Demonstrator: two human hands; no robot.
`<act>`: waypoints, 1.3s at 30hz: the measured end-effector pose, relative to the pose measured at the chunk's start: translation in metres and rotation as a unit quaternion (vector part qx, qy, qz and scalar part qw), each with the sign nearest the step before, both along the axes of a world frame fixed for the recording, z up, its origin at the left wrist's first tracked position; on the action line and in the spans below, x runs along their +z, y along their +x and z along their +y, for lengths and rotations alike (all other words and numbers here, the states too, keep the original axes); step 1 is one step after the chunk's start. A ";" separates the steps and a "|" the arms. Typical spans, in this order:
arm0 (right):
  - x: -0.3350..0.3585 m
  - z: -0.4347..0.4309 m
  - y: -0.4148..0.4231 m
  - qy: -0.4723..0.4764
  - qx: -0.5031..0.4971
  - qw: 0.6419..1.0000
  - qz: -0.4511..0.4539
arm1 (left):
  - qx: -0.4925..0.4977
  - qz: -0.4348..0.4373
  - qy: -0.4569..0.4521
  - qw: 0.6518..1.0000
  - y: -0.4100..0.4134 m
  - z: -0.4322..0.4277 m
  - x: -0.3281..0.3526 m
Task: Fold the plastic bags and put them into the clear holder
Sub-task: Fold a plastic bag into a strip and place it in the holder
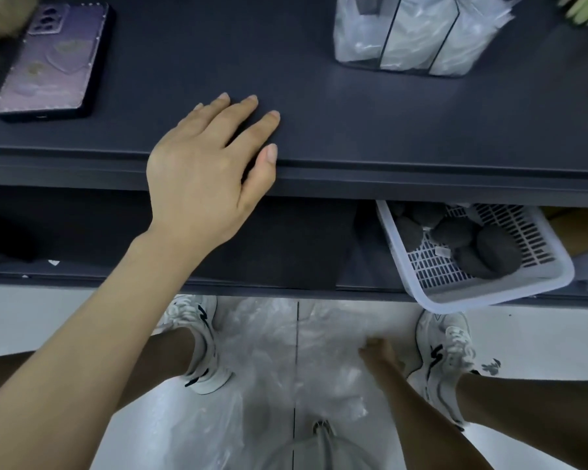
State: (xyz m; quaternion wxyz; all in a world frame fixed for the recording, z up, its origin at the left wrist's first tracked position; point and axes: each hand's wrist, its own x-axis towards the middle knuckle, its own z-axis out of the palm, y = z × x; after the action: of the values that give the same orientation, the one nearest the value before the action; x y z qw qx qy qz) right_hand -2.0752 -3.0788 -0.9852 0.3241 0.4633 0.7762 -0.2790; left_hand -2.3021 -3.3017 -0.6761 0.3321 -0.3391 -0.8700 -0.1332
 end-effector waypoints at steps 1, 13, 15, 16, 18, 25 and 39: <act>0.003 -0.005 0.003 -0.006 0.013 1.000 0.006 | 0.000 -0.004 0.001 1.000 0.001 0.000 0.000; 0.229 -0.002 -0.036 -0.138 0.311 0.936 0.096 | -0.021 -0.254 0.027 0.967 0.020 -0.004 0.033; 0.280 0.004 -0.037 -0.196 0.291 0.924 0.153 | -0.045 -0.272 0.051 0.960 0.034 -0.004 0.044; 0.305 0.005 -0.036 -0.226 0.283 0.914 0.181 | -0.062 -0.276 0.065 0.957 0.042 -0.002 0.050; 0.352 0.005 -0.035 -0.270 0.287 0.890 0.231 | -0.102 -0.315 0.087 0.939 0.060 0.002 0.061; 0.466 0.000 -0.064 -0.276 0.243 0.818 0.442 | -0.253 -0.558 0.171 0.772 0.087 0.018 0.100; 0.502 0.047 -0.127 -0.371 -0.056 0.754 0.539 | -0.120 -0.496 0.442 0.737 0.024 0.013 0.139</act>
State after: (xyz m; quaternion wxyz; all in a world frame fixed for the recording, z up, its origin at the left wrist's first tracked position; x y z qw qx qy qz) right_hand -2.2027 -3.0317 -0.4832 -0.0179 0.1220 0.6301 -0.7667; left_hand -2.2779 -3.2890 -0.5370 -0.0530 -0.1413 -0.7068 -0.6911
